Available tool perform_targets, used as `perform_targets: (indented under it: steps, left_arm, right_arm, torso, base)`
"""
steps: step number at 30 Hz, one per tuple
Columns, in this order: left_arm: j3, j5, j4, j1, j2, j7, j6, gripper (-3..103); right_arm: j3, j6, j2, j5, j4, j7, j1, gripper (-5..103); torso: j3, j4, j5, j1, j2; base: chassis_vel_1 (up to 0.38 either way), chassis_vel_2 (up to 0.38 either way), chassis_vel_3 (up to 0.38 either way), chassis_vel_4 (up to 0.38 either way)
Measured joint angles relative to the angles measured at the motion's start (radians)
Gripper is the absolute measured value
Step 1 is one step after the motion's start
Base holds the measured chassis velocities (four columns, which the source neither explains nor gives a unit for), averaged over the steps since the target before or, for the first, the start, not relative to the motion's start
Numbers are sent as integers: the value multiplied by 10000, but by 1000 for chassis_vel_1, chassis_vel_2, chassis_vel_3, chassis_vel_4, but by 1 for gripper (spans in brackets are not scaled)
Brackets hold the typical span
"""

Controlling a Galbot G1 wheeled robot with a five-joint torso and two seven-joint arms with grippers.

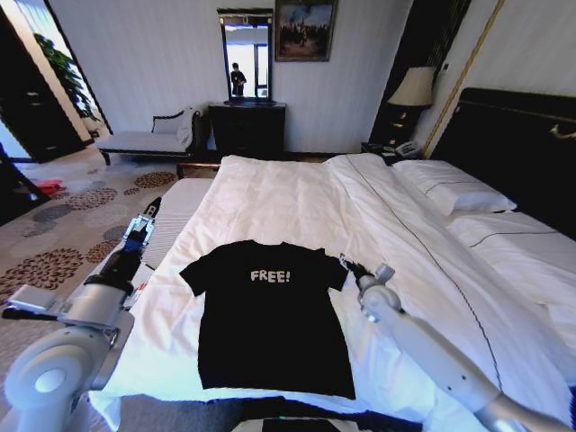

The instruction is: Fold the clothes on the bed.

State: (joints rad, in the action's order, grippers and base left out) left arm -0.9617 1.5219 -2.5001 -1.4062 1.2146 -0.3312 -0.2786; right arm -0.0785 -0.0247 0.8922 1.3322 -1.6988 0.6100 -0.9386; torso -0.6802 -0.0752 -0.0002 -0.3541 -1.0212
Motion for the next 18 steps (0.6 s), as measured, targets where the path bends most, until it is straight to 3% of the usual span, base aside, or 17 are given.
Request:
perform_targets:
  steps: [6, 17, 18]
  left_arm:
    - [-35, -155, -20, -193, 43, -88, -39, 100]
    - [-169, -665, -16, -776, 441, -154, -76, 100]
    - [-239, -662, -15, -821, 441, -164, -76, 100]
  right_arm:
    - [-427, -7, 67, -397, -407, 146, -800, 100]
    - [-813, 234, 718, 235, -131, -266, -984, 101]
    - [-798, 238, 794, 235, -14, -289, -937, 97]
  torso:
    - [0, -5, 0, 0, 0]
    - [-2, -2, 1, -2, 0]
    - [-2, -2, 2, -2, 0]
  base:
    - [0, 0, 0, 0]
    - [0, 0, 0, 0]
    - [0, 0, 0, 0]
